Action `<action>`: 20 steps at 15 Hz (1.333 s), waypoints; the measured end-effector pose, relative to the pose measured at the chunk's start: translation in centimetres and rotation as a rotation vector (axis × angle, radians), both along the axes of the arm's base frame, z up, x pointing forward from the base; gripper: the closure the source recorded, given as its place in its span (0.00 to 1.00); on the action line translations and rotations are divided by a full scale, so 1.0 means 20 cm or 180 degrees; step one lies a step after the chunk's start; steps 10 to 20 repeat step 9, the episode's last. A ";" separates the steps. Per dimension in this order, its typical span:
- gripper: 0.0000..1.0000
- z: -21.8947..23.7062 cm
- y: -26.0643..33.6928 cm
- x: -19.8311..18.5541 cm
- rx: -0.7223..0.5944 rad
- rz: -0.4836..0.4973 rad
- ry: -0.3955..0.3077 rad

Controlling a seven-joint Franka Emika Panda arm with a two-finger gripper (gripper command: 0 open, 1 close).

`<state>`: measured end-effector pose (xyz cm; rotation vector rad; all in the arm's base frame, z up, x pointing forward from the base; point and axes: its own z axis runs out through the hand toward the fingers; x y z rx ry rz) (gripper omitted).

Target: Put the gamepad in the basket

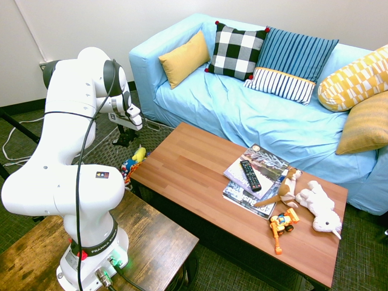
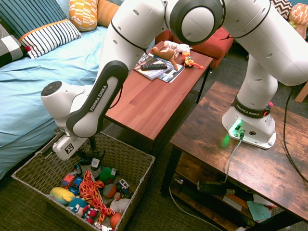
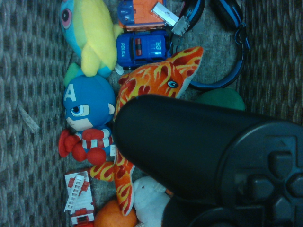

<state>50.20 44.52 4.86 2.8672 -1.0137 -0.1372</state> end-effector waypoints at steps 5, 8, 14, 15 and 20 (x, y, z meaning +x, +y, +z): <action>0.00 -0.02 0.07 0.00 -0.0042 0.0062 0.0008; 0.00 -0.03 0.09 0.00 -0.0068 0.0064 0.0009; 0.00 -0.03 0.09 0.00 -0.0074 0.0061 0.0011; 0.00 -0.03 0.09 0.00 -0.0074 0.0061 0.0011; 0.00 -0.03 0.09 0.00 -0.0074 0.0061 0.0011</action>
